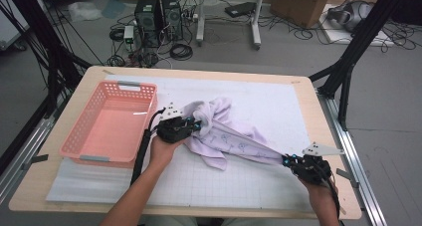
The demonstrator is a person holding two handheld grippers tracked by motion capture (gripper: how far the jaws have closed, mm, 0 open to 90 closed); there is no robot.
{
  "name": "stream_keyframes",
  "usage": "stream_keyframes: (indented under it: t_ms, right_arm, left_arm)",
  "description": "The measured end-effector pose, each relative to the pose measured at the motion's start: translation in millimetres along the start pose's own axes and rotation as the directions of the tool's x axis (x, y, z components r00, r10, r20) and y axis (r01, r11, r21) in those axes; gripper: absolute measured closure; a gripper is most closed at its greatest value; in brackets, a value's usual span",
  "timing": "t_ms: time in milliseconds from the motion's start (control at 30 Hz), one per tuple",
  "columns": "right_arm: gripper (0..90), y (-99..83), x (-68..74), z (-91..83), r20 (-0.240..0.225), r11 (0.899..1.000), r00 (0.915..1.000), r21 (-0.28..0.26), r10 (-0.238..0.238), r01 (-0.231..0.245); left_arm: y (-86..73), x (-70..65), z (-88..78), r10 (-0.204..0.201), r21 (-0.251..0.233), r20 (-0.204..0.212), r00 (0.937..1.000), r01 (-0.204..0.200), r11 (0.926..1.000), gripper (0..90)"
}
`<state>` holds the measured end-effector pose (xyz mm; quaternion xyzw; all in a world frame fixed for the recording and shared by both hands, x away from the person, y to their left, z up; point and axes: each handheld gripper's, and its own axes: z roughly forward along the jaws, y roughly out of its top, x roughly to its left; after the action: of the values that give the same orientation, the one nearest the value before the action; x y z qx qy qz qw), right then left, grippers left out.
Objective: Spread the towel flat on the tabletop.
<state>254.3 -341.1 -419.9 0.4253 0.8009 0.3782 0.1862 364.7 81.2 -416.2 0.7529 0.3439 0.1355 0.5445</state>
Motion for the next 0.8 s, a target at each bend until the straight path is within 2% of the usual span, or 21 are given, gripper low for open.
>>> stream_keyframes:
  t_ms: [67,100,133,167,233,267,367,433,500,600,633,733,800]
  right_arm:
    - [84.8,-2.6,3.3,0.7,0.013,0.999,0.9995,0.019,-0.028,0.028]
    - [83.4,-3.8,3.2,1.5,0.011,0.999,0.9996,0.022,-0.027,0.027]
    - [78.3,-4.4,2.5,2.6,0.01,1.0,0.9998,0.014,-0.019,0.018]
    - [68.0,-4.2,2.1,3.2,0.017,1.0,0.9998,0.004,-0.006,0.006]
    - [53.0,-0.8,0.8,4.6,0.025,0.999,0.9997,-0.036,-0.001,0.002]
    - [49.3,2.2,0.9,4.8,0.037,0.998,0.9993,-0.066,-0.005,0.007]
    - [45.9,19.5,0.8,8.4,0.023,0.987,0.9995,-0.156,-0.021,0.024]
    - [45.2,34.8,4.7,17.8,-0.011,0.983,0.9986,-0.175,-0.051,0.048]
    - [45.5,49.7,11.2,34.7,-0.057,0.983,0.9943,-0.167,-0.089,0.079]
    - [46.5,66.8,21.3,65.8,-0.112,0.984,0.9823,-0.116,-0.15,0.137]
    - [49.4,70.5,24.1,75.5,-0.128,0.984,0.9788,-0.097,-0.16,0.148]
    - [67.5,75.8,29.3,95.0,-0.169,0.982,0.9671,-0.042,-0.19,0.186]
    - [84.9,75.2,29.0,96.9,-0.173,0.979,0.9635,-0.025,-0.205,0.204]
  left_arm:
    - [-2.1,1.8,3.0,-0.012,0.0,0.029,0.9995,0.012,0.9999,76.9]
    - [-2.8,2.1,3.7,-0.021,-0.003,0.031,0.9993,0.021,0.9998,74.6]
    - [-2.9,2.4,3.3,-0.023,-0.011,0.024,0.9994,0.023,0.9997,71.0]
    - [-2.6,2.6,1.8,-0.028,-0.023,0.023,0.9994,0.028,0.9993,66.2]
    - [-2.2,2.8,-1.2,-0.032,-0.045,0.002,0.9995,0.032,0.9985,55.9]
    - [-1.9,3.4,-2.1,-0.032,-0.049,-0.003,0.9995,0.032,0.9983,51.0]
    - [-1.3,2.9,-5.2,-0.021,-0.054,-0.004,0.9998,0.021,0.9983,44.8]
    - [-0.8,0.0,-8.4,0.001,-0.06,0.009,1.0,-0.001,0.9982,44.1]
    - [-1.0,-4.2,-10.1,0.029,-0.055,0.025,0.9993,-0.027,0.9981,44.3]
    - [-3.5,-7.9,-8.5,0.065,-0.018,0.04,0.9971,-0.064,0.9978,44.3]
    - [-4.6,-8.2,-7.2,0.074,0.0,0.037,0.9965,-0.074,0.9972,44.5]
    - [-9.2,-8.1,-2.4,0.08,0.043,0.036,0.9961,-0.082,0.9957,44.5]
    - [-11.8,-8.5,0.0,0.078,0.062,0.033,0.9964,-0.08,0.9949,43.0]
